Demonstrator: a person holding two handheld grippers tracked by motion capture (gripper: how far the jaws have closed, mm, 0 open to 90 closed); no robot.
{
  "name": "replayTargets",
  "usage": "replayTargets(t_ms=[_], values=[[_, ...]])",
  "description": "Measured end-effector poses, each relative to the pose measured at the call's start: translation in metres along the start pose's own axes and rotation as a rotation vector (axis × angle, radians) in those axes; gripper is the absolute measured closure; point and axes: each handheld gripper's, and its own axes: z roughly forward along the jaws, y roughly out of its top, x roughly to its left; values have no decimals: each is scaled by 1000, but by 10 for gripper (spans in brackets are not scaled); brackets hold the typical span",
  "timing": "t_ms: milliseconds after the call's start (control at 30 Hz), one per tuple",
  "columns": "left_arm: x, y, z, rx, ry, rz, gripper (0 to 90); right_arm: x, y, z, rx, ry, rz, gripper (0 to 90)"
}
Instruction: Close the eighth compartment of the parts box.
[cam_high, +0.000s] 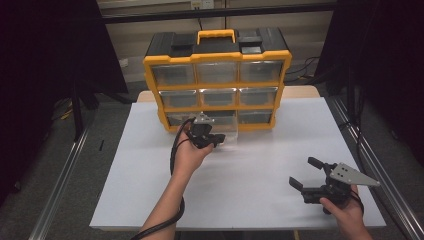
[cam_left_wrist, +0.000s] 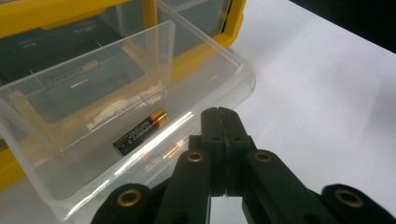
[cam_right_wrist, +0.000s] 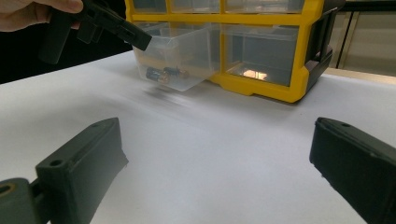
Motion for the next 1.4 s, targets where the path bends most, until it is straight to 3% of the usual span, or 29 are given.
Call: replayTargets(t_ms=[167, 333, 433, 600, 733, 767, 900, 1400], values=[[-1, 3, 3, -3, 29, 10, 900, 0, 0, -1, 1, 1, -3, 21], [0, 7, 6, -20, 26, 9, 900, -1, 0, -1, 0, -2, 3, 21], [2, 9, 6, -21, 68, 26, 900, -1, 0, -1, 0, -3, 4, 21], [6, 9, 5, -20, 69, -6, 900, 0, 0, -1, 0, 0, 2, 21], [9, 10, 7, -52, 69, -37, 900, -1, 0, 0, -3, -3, 2, 21], [10, 10, 6, -41, 71, -23, 900, 0, 1, -1, -1, 3, 0, 21], [12, 11, 9, -56, 68, -35, 900, -1, 0, 0, -2, -3, 2, 21], [15, 18, 19, -72, 123, -37, 900, -1, 0, -2, -3, -5, 4, 21]])
